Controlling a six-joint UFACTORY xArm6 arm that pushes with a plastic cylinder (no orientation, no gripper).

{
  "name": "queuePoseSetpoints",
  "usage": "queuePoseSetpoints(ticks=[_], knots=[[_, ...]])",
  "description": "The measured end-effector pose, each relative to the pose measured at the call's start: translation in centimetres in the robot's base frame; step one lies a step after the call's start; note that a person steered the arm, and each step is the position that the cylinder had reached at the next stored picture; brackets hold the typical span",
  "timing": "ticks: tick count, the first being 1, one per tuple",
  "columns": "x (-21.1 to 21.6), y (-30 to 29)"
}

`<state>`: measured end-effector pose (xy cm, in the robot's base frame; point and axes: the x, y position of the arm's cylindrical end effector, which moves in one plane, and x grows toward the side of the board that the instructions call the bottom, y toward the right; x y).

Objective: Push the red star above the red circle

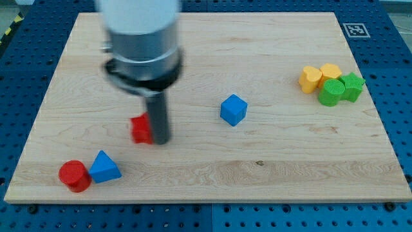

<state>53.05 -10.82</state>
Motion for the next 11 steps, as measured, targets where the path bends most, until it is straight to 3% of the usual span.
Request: queuePoseSetpoints(ticks=[1, 3, 5, 8, 10, 11], knots=[[0.1, -4.2], [-1.1, 0.0], [-4.4, -0.3], [-2.3, -5.6], [-6.8, -6.7], [-6.0, -8.8]])
